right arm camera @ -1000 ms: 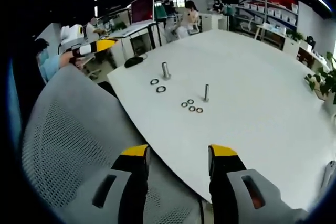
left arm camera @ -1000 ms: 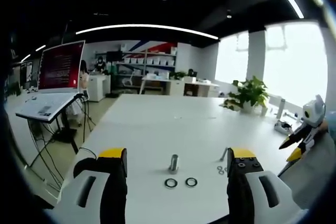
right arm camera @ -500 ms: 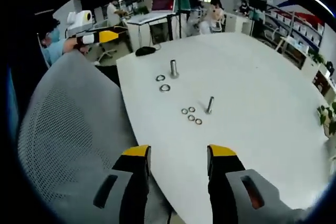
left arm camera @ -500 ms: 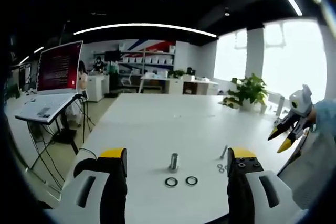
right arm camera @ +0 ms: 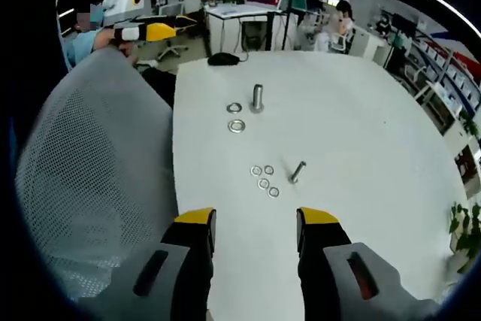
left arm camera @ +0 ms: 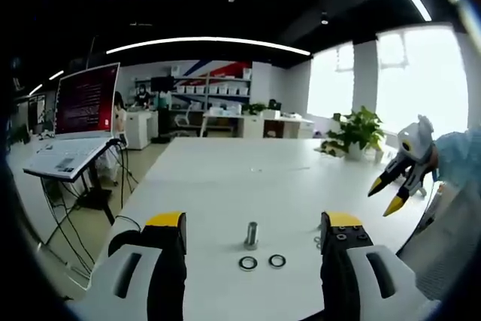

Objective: Place the washer onto the threaded stud by aligning its center hole with the stud, sliding it down to the base, and recovering from edge contact or off-axis alignment until the washer reaches the visible bottom stop.

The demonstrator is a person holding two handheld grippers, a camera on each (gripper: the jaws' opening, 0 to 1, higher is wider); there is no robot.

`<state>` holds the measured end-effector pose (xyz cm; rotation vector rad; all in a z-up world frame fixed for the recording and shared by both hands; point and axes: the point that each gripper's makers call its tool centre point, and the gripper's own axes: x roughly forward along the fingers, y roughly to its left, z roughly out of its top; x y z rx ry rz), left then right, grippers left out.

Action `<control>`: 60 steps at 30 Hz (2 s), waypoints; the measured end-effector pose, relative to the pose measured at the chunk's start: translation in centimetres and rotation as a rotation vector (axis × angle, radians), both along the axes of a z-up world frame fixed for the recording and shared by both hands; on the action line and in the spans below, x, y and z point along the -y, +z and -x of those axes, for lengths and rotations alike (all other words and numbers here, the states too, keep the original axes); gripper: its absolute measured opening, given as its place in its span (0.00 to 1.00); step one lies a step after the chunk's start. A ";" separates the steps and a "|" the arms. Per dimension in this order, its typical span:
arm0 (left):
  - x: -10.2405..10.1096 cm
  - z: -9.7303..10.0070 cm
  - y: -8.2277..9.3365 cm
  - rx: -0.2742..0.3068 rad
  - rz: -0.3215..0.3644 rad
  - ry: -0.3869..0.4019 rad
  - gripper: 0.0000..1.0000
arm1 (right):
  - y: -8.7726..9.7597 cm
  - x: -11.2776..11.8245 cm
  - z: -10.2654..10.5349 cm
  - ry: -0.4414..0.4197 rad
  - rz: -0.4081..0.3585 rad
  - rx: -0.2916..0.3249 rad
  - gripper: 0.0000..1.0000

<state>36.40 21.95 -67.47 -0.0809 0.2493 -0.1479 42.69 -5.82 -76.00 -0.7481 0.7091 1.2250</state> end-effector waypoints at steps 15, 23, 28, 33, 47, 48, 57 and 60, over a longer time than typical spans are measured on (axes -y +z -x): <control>0.7 0.3 0.3 0.006 0.037 -0.031 0.55 | -3.7 -1.0 -2.0 0.087 0.105 -0.050 0.37; -0.3 0.1 -0.1 -0.011 0.056 0.024 0.68 | -5.5 -1.9 -1.6 0.171 0.156 -0.097 0.32; -0.5 0.1 -0.5 -0.030 0.046 0.031 0.66 | -6.5 -2.3 -2.1 0.188 0.178 -0.108 0.31; -0.5 0.1 -0.8 -0.042 0.036 0.026 0.63 | -7.8 -2.7 -2.5 0.209 0.205 -0.126 0.30; 0.3 0.4 -2.7 -0.137 -0.035 -0.039 0.63 | -10.4 -3.6 -3.1 0.289 0.294 -0.127 0.28; 0.2 0.4 -2.7 -0.137 -0.037 -0.035 0.62 | -10.3 -3.8 -3.1 0.289 0.292 -0.133 0.27; 0.0 0.6 -2.5 -0.130 -0.006 -0.014 0.60 | -11.0 -4.6 -3.1 0.254 0.276 -0.183 0.27; -0.1 0.7 -2.7 -0.141 -0.011 -0.013 0.60 | -11.2 -4.6 -3.4 0.255 0.281 -0.178 0.27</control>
